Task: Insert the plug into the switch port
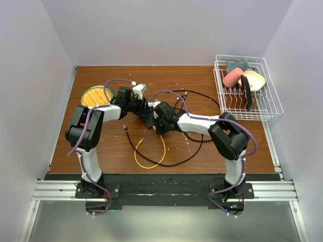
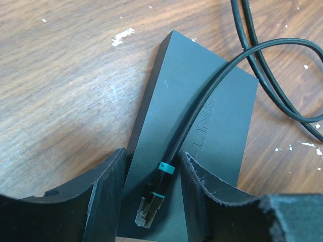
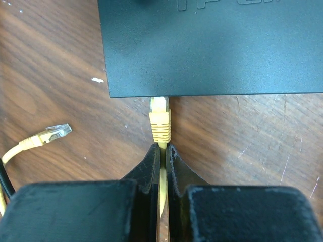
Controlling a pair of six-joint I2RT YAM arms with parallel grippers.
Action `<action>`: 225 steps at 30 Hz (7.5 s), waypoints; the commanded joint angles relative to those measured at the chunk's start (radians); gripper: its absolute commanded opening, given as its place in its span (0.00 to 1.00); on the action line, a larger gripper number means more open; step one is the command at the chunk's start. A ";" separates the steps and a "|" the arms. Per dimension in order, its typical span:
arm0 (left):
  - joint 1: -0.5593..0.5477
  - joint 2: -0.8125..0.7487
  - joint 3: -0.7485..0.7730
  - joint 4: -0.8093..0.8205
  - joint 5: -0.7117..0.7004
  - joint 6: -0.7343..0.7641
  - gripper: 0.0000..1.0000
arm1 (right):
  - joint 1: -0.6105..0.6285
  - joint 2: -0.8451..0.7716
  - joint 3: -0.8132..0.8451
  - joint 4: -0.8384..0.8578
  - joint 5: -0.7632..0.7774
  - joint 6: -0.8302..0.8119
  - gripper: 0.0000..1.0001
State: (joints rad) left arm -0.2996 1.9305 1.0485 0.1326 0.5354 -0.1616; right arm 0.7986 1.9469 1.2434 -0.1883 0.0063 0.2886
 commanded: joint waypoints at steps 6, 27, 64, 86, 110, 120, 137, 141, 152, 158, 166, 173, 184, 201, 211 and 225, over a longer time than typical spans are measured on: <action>-0.173 0.062 -0.107 -0.502 0.419 -0.118 0.49 | -0.062 0.093 0.200 0.659 0.179 -0.040 0.00; -0.050 0.134 0.045 -0.496 0.291 -0.155 0.54 | -0.061 -0.048 -0.076 0.569 0.116 -0.042 0.08; 0.109 0.111 0.291 -0.648 -0.139 -0.176 0.68 | -0.073 -0.091 -0.104 0.264 -0.111 -0.215 0.71; 0.186 0.151 0.380 -0.459 0.235 -0.228 0.65 | -0.090 -0.129 -0.150 0.277 -0.209 -0.218 0.56; 0.186 0.202 0.384 -0.456 0.242 -0.205 0.54 | -0.087 -0.040 -0.153 0.316 -0.155 -0.203 0.29; 0.180 0.196 0.357 -0.491 0.285 -0.194 0.47 | -0.087 0.000 -0.128 0.348 -0.174 -0.194 0.03; 0.089 0.193 0.295 -0.600 0.380 -0.145 0.05 | -0.087 0.057 0.007 0.426 -0.121 -0.120 0.00; 0.089 0.199 0.277 -0.629 0.379 -0.124 0.03 | -0.087 0.070 0.036 0.441 -0.117 -0.108 0.00; 0.074 0.222 0.200 -0.668 0.360 -0.070 0.08 | -0.087 0.064 0.039 0.518 -0.029 -0.052 0.00; 0.036 0.226 0.168 -0.685 0.356 -0.055 0.07 | -0.087 0.060 0.036 0.573 0.024 -0.028 0.00; 0.001 0.205 0.113 -0.679 0.357 -0.053 0.00 | -0.087 0.064 0.073 0.609 0.055 -0.014 0.00; -0.026 0.182 0.087 -0.676 0.365 -0.055 0.00 | -0.087 0.099 0.140 0.606 0.066 -0.002 0.00; -0.050 0.176 0.050 -0.668 0.374 -0.049 0.00 | -0.087 0.129 0.211 0.587 0.083 0.007 0.00; -0.047 0.107 -0.004 -0.633 0.279 -0.101 0.00 | -0.090 0.087 0.199 0.477 0.234 0.086 0.00; 0.020 0.071 -0.041 -0.558 0.206 -0.162 0.00 | -0.095 0.079 0.143 0.448 0.169 0.067 0.00; 0.154 0.065 0.027 -0.438 0.095 -0.265 0.11 | -0.096 0.052 0.002 0.392 0.107 -0.006 0.07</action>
State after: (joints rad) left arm -0.1505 1.9629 1.0702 -0.2050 0.7383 -0.4282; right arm 0.7147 2.0594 1.2694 0.1314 0.0685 0.3290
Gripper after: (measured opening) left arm 0.070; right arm 0.051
